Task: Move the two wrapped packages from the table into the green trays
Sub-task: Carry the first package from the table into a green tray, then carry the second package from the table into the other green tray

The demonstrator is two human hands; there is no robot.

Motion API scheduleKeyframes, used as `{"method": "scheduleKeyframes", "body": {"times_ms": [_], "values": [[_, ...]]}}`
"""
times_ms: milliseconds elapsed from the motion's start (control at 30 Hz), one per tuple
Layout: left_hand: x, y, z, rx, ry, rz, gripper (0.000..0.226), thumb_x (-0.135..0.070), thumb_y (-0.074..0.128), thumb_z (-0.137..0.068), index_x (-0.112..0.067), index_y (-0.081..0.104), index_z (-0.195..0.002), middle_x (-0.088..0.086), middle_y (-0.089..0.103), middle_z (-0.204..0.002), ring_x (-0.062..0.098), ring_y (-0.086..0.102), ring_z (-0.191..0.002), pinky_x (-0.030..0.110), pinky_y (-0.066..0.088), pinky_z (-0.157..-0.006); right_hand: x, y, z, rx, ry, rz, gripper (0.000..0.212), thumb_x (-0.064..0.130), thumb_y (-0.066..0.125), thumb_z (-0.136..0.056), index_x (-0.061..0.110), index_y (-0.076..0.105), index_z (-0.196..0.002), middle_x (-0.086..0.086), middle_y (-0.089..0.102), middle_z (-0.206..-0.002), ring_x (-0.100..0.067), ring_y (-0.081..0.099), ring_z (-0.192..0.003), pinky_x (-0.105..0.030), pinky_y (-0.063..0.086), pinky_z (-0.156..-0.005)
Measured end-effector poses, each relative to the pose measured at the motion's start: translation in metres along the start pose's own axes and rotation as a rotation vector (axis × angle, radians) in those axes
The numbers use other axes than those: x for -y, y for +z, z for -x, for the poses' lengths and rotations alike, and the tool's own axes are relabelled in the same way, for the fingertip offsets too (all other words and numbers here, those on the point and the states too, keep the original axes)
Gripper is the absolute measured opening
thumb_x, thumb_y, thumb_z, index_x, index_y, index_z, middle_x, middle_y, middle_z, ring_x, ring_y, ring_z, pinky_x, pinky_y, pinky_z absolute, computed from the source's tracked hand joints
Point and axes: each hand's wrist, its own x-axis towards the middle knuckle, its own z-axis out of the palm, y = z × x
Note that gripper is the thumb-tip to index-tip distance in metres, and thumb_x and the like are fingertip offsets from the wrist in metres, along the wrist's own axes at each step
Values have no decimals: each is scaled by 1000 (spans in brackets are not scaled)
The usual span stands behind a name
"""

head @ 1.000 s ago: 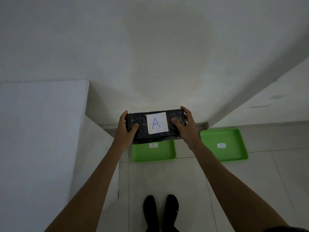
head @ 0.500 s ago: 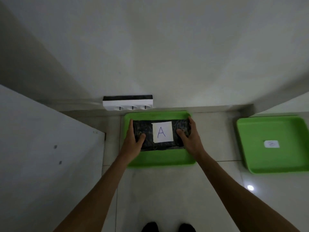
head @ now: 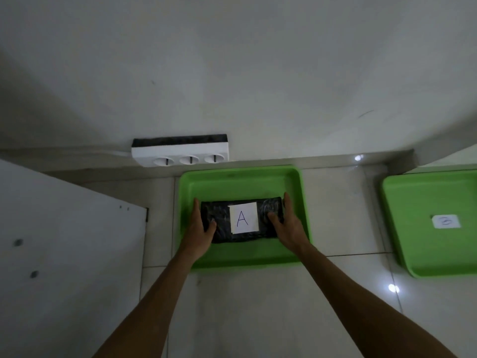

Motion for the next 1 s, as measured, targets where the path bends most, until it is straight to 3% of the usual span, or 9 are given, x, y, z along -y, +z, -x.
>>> {"method": "scheduleKeyframes", "body": {"times_ms": [67, 200, 333, 467, 567, 667, 867, 1000], "values": [[-23, -19, 27, -45, 1, -30, 78, -28, 50, -100, -26, -1, -158, 7, 12, -168, 31, 23, -151, 44, 27, -117, 22, -21, 22, 10, -3, 39, 78, 29, 54, -104, 11, 7, -163, -15, 22, -169, -35, 32, -151, -43, 30, -119], [-81, -69, 103, -14, 58, -97, 59, -24, 51, -99, -21, 28, -154, 8, 37, -159, 27, 38, -145, 44, 35, -116, 89, -72, 89, 84, -39, 126, 70, 32, 55, -104, 12, 21, -162, -13, 30, -167, -31, 31, -152, -41, 30, -120], [-153, -133, 191, -3, 120, -127, 50, -22, 52, -98, -18, 43, -147, 9, 51, -149, 24, 48, -137, 34, 39, -110, 176, -127, 170, 153, -82, 264, 59, 31, 54, -104, 15, 35, -158, -15, 41, -160, -29, 38, -148, -38, 32, -118], [-232, -208, 283, -48, 153, -135, 50, -25, 50, -98, -20, 41, -148, 7, 51, -149, 25, 48, -137, 38, 40, -111, 274, -181, 255, 168, -121, 361, 60, 36, 56, -102, 17, 38, -157, -12, 39, -160, -27, 36, -148, -38, 34, -116], [-281, -265, 355, -135, 179, -87, 54, -25, 51, -98, -24, 36, -150, 4, 50, -149, 22, 47, -136, 29, 36, -108, 345, -208, 316, 183, -191, 426, 63, 40, 54, -103, 17, 35, -158, -10, 34, -163, -26, 29, -152, -38, 30, -118], [-310, -317, 421, -221, 191, -98, 57, -27, 52, -98, -25, 33, -151, 4, 49, -149, 22, 45, -137, 36, 37, -112, 410, -215, 369, 199, -303, 448, 64, 38, 54, -103, 17, 33, -159, -9, 33, -165, -26, 25, -154, -38, 27, -120], [-306, -408, 523, -398, 185, -132, 57, -35, 52, -98, -28, 32, -151, 0, 52, -146, 21, 46, -135, 36, 39, -108, 520, -177, 450, 300, -556, 478, 64, 37, 51, -105, 20, 26, -161, -4, 25, -169, -23, 11, -158, -41, 22, -123], [-265, -460, 581, -491, 129, -184, 53, -35, 53, -97, -25, 40, -148, 1, 57, -140, 23, 50, -131, 36, 40, -108, 574, -131, 495, 393, -688, 560, 70, 45, 50, -103, 20, 22, -163, -4, 24, -169, -22, 16, -157, -45, 25, -124]]}}
